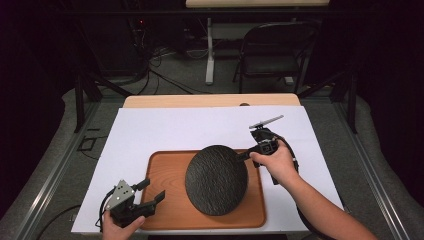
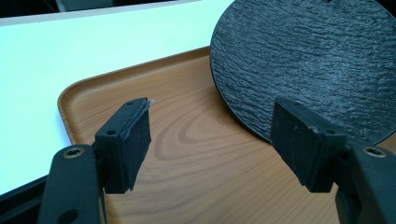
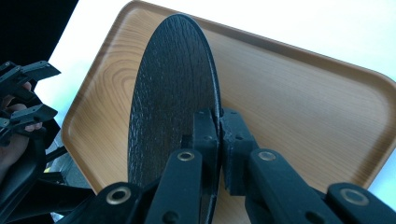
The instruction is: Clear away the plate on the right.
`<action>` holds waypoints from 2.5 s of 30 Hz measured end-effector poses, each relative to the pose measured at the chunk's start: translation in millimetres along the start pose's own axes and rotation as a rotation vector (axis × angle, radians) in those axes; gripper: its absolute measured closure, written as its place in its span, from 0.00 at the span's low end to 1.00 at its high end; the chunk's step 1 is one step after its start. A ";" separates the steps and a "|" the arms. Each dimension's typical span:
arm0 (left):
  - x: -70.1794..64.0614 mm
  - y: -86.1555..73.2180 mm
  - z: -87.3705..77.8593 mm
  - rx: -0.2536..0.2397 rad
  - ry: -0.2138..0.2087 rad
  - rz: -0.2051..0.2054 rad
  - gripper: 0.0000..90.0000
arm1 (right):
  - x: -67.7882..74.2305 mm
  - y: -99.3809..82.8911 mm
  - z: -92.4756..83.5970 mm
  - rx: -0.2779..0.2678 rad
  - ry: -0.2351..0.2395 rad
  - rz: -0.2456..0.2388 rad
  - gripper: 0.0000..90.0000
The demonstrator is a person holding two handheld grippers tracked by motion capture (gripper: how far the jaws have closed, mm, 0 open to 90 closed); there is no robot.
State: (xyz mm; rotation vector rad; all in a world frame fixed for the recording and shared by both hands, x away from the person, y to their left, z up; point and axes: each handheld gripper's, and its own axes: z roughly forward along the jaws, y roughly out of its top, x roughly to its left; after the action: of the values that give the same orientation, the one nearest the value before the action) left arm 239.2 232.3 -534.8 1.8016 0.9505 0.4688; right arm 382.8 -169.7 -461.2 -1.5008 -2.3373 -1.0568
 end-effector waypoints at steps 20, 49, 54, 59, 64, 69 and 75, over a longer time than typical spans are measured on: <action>-0.1 0.0 -0.1 0.004 0.000 0.002 0.32 | -19.5 -10.6 8.9 0.013 -0.024 0.040 0.92; -0.3 -0.1 0.2 0.007 -0.003 0.002 0.33 | -36.7 -19.4 22.5 0.057 -0.090 0.051 0.86; -0.1 -0.3 0.7 0.006 -0.008 0.005 0.33 | -42.1 -20.4 26.9 0.062 -0.089 0.056 0.85; -0.1 -0.3 0.8 0.009 -0.005 0.004 0.33 | -47.2 -22.0 32.6 0.071 -0.111 0.045 0.84; -0.1 -0.3 0.8 0.009 -0.006 0.004 0.33 | -50.6 -24.7 35.7 0.073 -0.137 0.032 0.86; -0.5 -0.3 0.9 0.011 -0.007 0.002 0.33 | -52.9 -25.6 35.2 0.068 -0.125 0.038 0.86; -0.6 -0.5 1.3 0.012 -0.005 0.004 0.33 | -52.9 -25.9 35.4 0.066 -0.123 0.040 0.86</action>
State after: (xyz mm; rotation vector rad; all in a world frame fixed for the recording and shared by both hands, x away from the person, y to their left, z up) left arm 239.5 231.1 -535.7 1.8147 0.9484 0.4624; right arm 394.0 -191.8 -525.3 -1.6239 -2.3869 -0.8921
